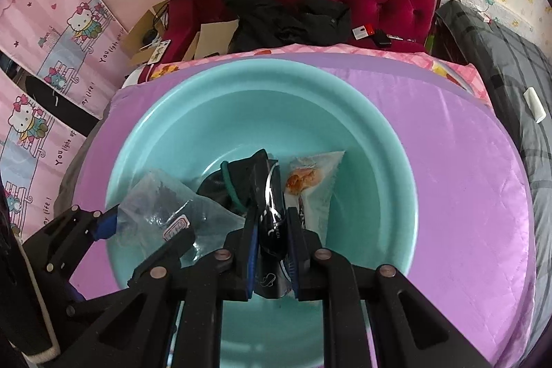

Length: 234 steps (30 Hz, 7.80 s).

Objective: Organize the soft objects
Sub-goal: 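Open both tools to drop the zip bag and black package into the basin, then withdraw both tools from the basin toward the green pad, then grasp the olive rope coil with the right tool while the left tool grasps the beige packet, then sweep the held rope with the right tool under the blue face mask to pick it up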

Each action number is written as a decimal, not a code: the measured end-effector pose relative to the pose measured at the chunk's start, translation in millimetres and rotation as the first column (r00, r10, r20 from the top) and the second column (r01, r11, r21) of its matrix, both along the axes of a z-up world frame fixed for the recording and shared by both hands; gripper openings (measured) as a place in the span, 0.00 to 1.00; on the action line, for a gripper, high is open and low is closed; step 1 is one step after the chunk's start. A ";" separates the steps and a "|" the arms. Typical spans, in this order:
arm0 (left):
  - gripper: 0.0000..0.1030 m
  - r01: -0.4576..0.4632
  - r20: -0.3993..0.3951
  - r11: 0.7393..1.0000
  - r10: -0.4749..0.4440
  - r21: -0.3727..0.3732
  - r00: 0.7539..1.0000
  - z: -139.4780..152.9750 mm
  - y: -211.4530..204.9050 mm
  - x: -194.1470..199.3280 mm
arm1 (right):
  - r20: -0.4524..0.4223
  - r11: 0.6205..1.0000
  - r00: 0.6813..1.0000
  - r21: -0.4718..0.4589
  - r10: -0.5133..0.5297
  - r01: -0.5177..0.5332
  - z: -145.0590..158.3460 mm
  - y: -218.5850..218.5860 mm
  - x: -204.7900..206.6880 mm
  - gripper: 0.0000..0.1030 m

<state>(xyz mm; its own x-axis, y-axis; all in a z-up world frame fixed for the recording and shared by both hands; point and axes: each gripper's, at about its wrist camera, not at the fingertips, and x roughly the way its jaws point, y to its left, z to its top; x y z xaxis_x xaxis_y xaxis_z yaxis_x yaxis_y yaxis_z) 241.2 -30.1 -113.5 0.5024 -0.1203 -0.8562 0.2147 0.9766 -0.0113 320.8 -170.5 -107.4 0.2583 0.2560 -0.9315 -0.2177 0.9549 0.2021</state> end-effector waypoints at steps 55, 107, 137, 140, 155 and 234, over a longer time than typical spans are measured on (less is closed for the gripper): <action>1.00 -0.066 0.068 0.998 0.065 0.004 0.996 54.6 8.7 -102.8 | 0.098 0.994 0.993 -0.080 -0.061 0.069 61.7 -22.3 -121.9 1.00; 1.00 0.004 -0.151 1.000 -0.004 -0.002 0.989 -53.5 27.5 -236.6 | -0.097 0.985 0.994 -0.170 -0.056 0.039 -67.8 -31.8 -246.7 1.00; 1.00 0.043 -0.215 0.999 -0.047 -0.021 0.976 -76.6 25.9 -209.5 | -0.071 0.990 0.997 -0.139 -0.040 0.030 -66.8 -12.0 -250.7 0.20; 0.94 0.046 -0.218 0.999 -0.048 -0.014 0.975 -77.4 20.7 -204.2 | -0.072 0.990 0.996 -0.134 -0.052 0.042 -67.2 -16.4 -253.8 0.20; 0.45 0.042 -0.200 0.999 -0.045 -0.018 0.979 -61.8 7.7 -207.1 | -0.064 0.995 0.998 -0.100 -0.017 0.011 -50.5 -32.6 -249.6 0.20; 0.44 0.166 -0.050 0.964 -0.179 -0.206 0.983 54.4 -35.7 -220.3 | 0.094 0.997 0.993 -0.025 0.077 -0.075 50.4 -44.6 -216.6 0.20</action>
